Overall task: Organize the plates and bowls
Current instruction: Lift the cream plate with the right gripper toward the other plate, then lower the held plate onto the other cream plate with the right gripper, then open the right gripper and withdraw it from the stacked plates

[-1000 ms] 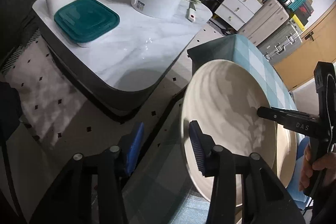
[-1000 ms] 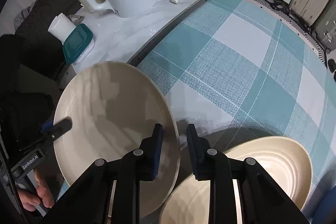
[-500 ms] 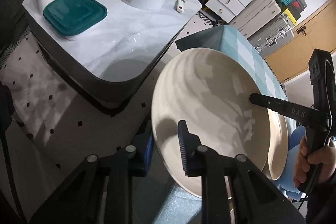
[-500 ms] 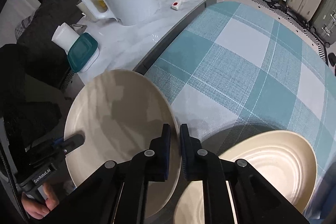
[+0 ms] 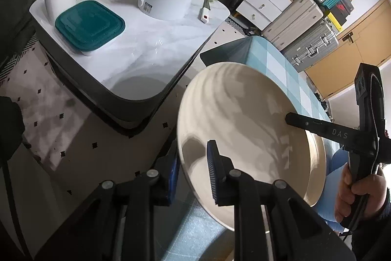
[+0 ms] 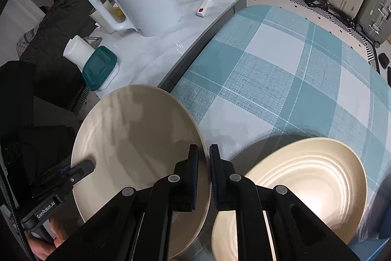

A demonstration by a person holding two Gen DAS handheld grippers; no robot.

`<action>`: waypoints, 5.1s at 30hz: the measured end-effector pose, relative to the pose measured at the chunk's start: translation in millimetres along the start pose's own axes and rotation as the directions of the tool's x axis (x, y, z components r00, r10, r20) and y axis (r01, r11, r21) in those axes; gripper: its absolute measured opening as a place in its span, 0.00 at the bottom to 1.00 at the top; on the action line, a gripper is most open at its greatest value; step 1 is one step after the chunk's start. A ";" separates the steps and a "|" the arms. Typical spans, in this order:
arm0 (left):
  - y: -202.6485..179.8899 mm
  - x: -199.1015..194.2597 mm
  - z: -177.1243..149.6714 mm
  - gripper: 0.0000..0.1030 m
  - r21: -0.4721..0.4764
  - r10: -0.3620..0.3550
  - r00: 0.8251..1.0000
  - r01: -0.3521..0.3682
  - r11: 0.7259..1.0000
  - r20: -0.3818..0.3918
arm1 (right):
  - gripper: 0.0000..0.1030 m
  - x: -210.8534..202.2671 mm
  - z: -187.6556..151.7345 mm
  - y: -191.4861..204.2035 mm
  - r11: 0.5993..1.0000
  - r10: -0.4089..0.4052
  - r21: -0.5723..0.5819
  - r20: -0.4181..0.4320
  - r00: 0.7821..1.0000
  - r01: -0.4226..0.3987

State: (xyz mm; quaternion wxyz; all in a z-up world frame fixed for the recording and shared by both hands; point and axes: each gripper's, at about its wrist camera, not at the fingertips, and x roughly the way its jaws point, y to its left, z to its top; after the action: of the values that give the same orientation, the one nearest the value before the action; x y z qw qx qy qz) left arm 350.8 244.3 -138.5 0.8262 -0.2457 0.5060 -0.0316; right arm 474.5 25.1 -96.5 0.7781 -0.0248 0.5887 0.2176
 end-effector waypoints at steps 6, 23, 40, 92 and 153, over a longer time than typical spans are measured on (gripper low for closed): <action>-8.5 -9.5 -4.3 0.19 0.008 -0.002 1.000 0.002 1.000 0.001 | 0.09 -15.1 -10.7 -3.5 1.000 0.008 0.019 -0.002 1.000 -0.008; -41.2 -63.2 -44.7 0.19 0.088 0.004 0.999 -0.007 0.996 0.032 | 0.09 -82.5 -86.1 0.4 0.998 0.007 0.060 0.049 0.999 -0.010; -53.1 -79.9 -123.1 0.19 0.166 0.041 0.999 -0.037 0.985 -0.021 | 0.09 -92.3 -206.1 -1.4 0.992 0.023 0.121 0.068 0.997 -0.031; -61.2 -63.3 -158.5 0.28 0.306 0.165 0.985 -0.143 0.941 -0.046 | 0.09 -91.7 -263.8 -28.1 0.982 0.026 0.184 0.136 0.990 -0.050; -189.7 -157.7 -273.5 0.84 0.540 -0.042 0.937 -0.162 0.826 0.346 | 0.89 -269.4 -507.9 -25.9 0.918 -0.339 0.394 0.729 0.595 0.040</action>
State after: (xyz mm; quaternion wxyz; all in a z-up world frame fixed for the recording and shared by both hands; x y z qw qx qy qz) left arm 78.5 23.0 -26.4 0.9374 0.0220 0.3299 -0.1089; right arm -33.0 -231.5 -7.7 0.9669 0.1427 0.2107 0.0170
